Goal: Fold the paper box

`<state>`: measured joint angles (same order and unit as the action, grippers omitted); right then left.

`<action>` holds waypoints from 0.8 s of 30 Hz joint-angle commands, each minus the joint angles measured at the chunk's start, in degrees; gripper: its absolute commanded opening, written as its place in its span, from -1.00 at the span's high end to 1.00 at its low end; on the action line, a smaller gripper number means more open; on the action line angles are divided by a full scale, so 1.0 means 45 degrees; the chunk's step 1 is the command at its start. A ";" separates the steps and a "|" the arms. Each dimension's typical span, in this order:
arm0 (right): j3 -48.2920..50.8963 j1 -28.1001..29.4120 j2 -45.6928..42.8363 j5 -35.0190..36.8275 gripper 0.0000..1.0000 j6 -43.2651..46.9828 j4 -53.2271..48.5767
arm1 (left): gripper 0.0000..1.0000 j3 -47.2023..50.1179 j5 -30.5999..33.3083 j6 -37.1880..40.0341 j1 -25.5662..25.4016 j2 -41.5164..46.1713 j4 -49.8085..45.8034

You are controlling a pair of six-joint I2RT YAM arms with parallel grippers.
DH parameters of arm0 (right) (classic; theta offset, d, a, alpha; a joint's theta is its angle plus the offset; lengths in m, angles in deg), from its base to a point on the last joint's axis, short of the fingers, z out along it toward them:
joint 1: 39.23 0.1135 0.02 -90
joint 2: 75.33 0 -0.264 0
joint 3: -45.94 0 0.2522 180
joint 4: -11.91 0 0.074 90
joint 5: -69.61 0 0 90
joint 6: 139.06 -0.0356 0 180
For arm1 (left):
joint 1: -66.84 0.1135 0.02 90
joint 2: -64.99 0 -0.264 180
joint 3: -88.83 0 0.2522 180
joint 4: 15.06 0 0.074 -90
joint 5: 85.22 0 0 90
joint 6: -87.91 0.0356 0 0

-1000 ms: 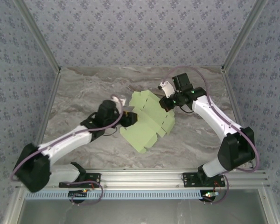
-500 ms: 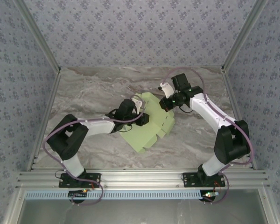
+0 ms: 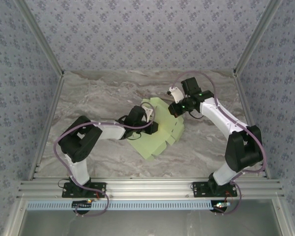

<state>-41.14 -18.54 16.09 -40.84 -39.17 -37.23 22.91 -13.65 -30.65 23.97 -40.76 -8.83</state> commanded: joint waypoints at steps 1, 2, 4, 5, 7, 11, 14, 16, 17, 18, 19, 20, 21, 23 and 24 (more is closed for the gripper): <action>-0.0098 -0.0100 0.0277 -0.0155 1.00 0.0057 0.0146 | 0.71 -0.0380 -0.0029 0.0213 -0.0107 -0.0399 0.0416; -0.0057 -0.0091 0.0319 -0.0096 1.00 0.0077 0.0146 | 0.70 -0.0381 0.0010 0.0194 -0.0102 -0.0470 0.0495; 0.0069 -0.0089 0.0399 -0.0011 1.00 0.0087 0.0146 | 0.71 -0.0400 0.0032 0.0158 -0.0103 -0.0650 0.0647; 0.0134 -0.0104 0.0436 0.0046 1.00 0.0075 0.0500 | 0.72 -0.0435 0.0032 0.0137 -0.0117 -0.0752 0.0672; 0.0235 -0.0100 0.0503 0.0084 1.00 0.0107 0.0555 | 0.73 -0.0472 0.0044 0.0101 -0.0132 -0.0957 0.0762; 0.0492 -0.0086 0.0525 0.0252 1.00 0.0145 0.0731 | 0.73 -0.0444 0.0142 0.0019 -0.0131 -0.1220 0.0968; 0.0623 -0.0009 0.0525 0.0608 1.00 0.0269 0.0752 | 0.74 -0.0427 0.0247 0.0018 -0.0194 -0.1335 0.1055; 0.0776 0.0169 0.0455 0.0918 1.00 0.0335 0.0885 | 0.73 -0.0391 0.0408 0.0018 -0.0282 -0.1417 0.1116; 0.0859 0.0295 0.0411 0.1096 1.00 0.0327 0.0991 | 0.74 -0.0370 0.0535 0.0017 -0.0325 -0.1455 0.1139; 0.0944 0.0422 0.0375 0.1231 1.00 0.0326 0.1058 | 0.74 -0.0345 0.0632 0.0018 -0.0380 -0.1493 0.1180; 0.0998 0.0612 0.0314 0.1417 1.00 0.0303 0.1149 | 0.74 -0.0281 0.0766 0.0003 -0.0442 -0.1527 0.1271; 0.1000 0.0744 0.0260 0.1582 1.00 0.0283 0.1252 | 0.74 -0.0218 0.0893 -0.0030 -0.0523 -0.1566 0.1395; 0.1443 0.0914 0.0157 0.1806 1.00 0.0245 0.1420 | 0.74 -0.0103 0.1071 -0.0074 -0.0614 -0.1598 0.1568; 0.1791 0.1231 -0.0059 0.2194 1.00 0.0151 0.1743 | 0.75 0.0108 0.1454 -0.0266 -0.0788 -0.1691 0.1970; 0.2000 0.1448 -0.0192 0.2416 1.00 0.0131 0.1911 | 0.76 0.0264 0.1631 -0.0391 -0.0851 -0.1718 0.2231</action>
<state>-34.95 -14.80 16.44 -32.32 -38.30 -28.95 22.47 -8.54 -31.15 21.72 -46.88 -1.99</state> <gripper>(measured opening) 0.070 0.124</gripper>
